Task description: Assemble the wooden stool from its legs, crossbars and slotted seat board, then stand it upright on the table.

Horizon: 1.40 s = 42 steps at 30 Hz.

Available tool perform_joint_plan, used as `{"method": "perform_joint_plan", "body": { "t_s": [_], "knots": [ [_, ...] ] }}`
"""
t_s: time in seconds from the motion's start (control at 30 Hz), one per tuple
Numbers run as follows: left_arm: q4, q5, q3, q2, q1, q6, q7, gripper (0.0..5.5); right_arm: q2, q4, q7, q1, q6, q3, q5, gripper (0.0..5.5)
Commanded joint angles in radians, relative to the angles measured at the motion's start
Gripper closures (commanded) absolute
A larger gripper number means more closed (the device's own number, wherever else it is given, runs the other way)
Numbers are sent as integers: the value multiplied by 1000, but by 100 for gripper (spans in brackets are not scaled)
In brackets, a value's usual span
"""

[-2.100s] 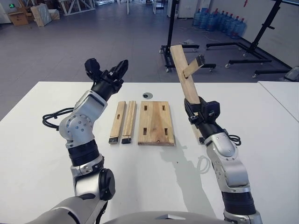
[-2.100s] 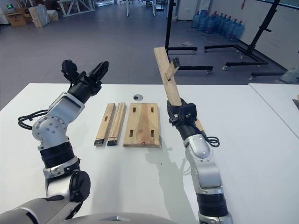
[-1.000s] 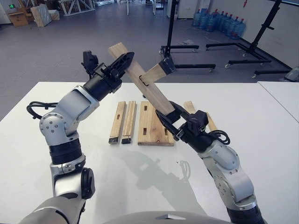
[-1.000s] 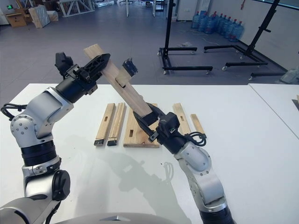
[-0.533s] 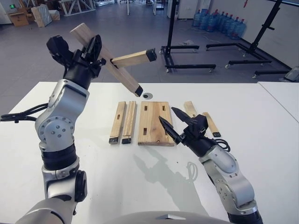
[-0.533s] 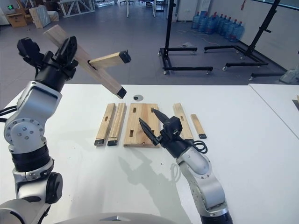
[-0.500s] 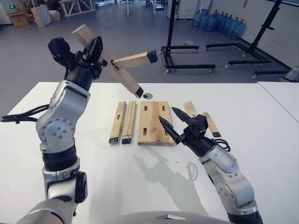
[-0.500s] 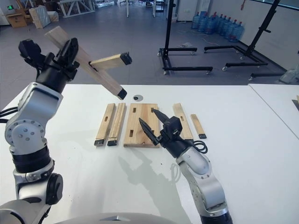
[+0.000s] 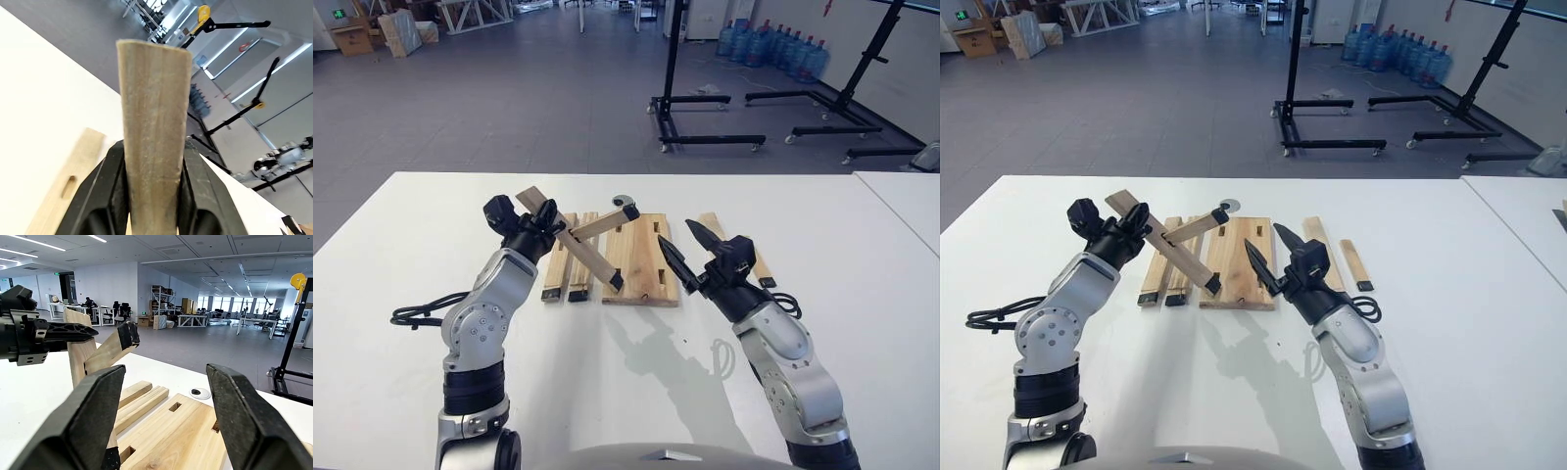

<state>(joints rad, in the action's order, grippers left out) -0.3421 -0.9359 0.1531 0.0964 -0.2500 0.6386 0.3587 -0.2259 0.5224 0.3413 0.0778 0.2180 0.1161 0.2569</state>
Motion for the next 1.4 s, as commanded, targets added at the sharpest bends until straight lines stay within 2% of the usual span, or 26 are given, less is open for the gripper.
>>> {"method": "perform_joint_plan", "body": {
  "t_s": [0.03, 0.33, 0.8, 1.2, 1.4],
  "knots": [
    [50, 79, -34, -42, 27, -47, -62, 451, 6, 0, -9, -13, -1, 1, -9, 249],
    [58, 252, -37, -40, -16, -130, -131, 451, 13, -4, -11, -19, -1, 23, -18, 249],
    [117, 465, -117, -53, -32, -234, -259, 451, 32, -11, -21, -19, -3, 35, -34, 249],
    [114, 655, -257, 15, 161, -324, -407, 451, 37, -12, -20, -28, 0, 34, -40, 249],
    [84, 687, -267, 15, 212, -303, -417, 451, 41, -10, -28, -27, 1, 36, -48, 249]
  ]
}}
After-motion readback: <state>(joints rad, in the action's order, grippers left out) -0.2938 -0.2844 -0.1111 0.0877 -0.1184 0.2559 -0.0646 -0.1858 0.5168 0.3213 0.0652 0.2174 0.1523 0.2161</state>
